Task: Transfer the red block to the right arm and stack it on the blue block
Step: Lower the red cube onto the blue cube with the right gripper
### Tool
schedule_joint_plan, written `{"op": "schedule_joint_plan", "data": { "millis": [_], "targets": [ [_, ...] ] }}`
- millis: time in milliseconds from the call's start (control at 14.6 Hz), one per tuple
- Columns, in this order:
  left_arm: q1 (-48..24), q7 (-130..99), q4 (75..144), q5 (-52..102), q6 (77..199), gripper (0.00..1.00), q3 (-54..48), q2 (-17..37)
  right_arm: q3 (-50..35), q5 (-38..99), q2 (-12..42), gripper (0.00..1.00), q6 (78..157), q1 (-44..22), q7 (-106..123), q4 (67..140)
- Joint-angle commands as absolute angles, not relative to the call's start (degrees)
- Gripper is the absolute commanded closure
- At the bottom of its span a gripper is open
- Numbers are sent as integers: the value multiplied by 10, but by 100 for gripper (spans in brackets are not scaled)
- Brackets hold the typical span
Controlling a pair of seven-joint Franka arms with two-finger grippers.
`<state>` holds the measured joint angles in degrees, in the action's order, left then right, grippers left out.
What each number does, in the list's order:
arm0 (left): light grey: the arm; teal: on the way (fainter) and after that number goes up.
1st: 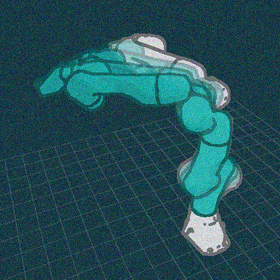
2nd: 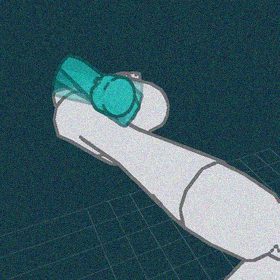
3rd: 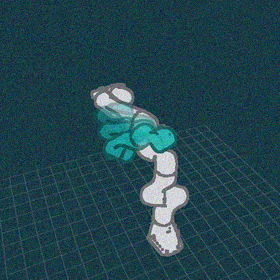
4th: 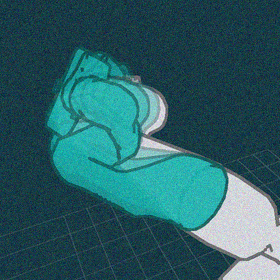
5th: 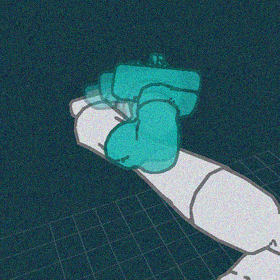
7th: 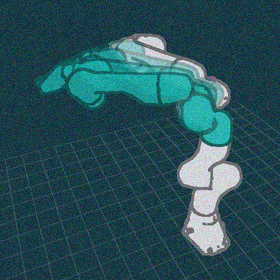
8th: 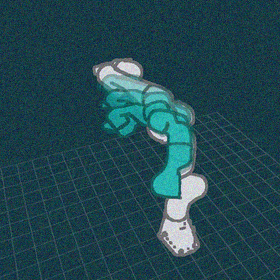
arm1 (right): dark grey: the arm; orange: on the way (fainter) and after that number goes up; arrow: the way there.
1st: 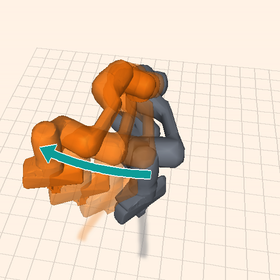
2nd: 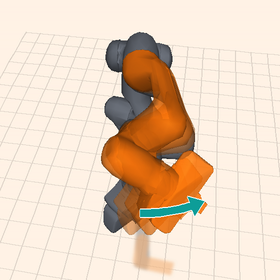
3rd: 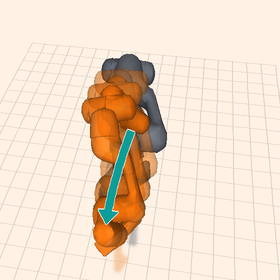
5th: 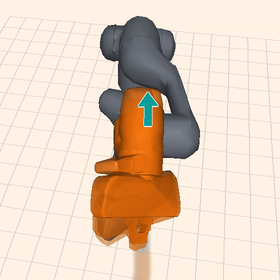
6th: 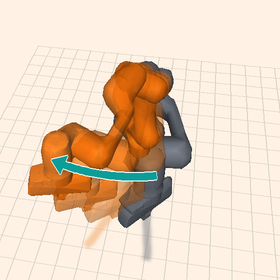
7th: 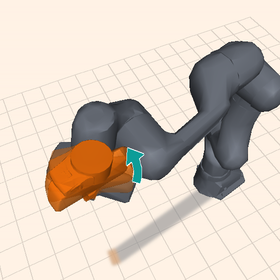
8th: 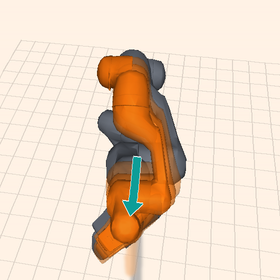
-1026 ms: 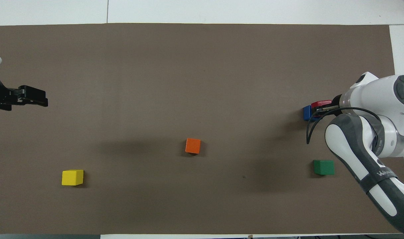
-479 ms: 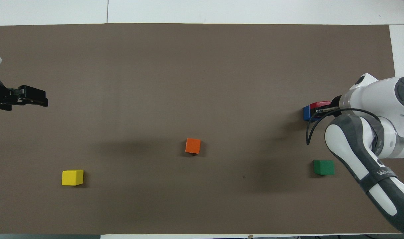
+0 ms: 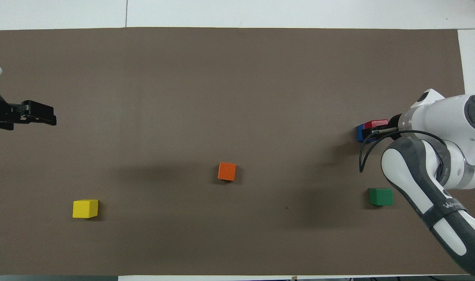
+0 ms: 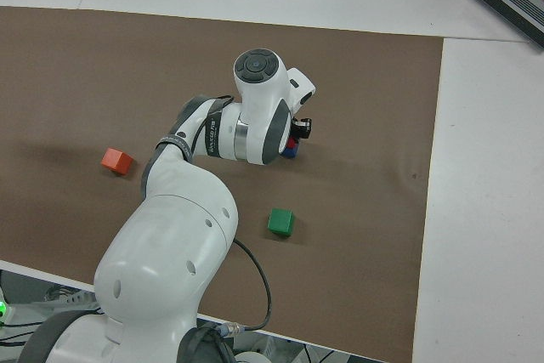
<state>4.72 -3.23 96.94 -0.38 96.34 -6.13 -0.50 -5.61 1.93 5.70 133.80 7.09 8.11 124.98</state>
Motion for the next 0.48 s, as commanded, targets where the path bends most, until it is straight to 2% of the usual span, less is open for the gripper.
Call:
{"op": "schedule_joint_plan", "data": {
  "millis": [0,205,410],
  "targets": [
    [42,-30,967,-8,953,0,-56,-10,-61,35,45,0,1346,77,96,1259],
    [42,-30,967,-8,953,0,-56,-10,-60,35,41,0,1313,76,97,1228],
    [42,-30,967,-8,953,0,-56,-10,-60,33,40,0,1220,76,100,1140]
  ]
}}
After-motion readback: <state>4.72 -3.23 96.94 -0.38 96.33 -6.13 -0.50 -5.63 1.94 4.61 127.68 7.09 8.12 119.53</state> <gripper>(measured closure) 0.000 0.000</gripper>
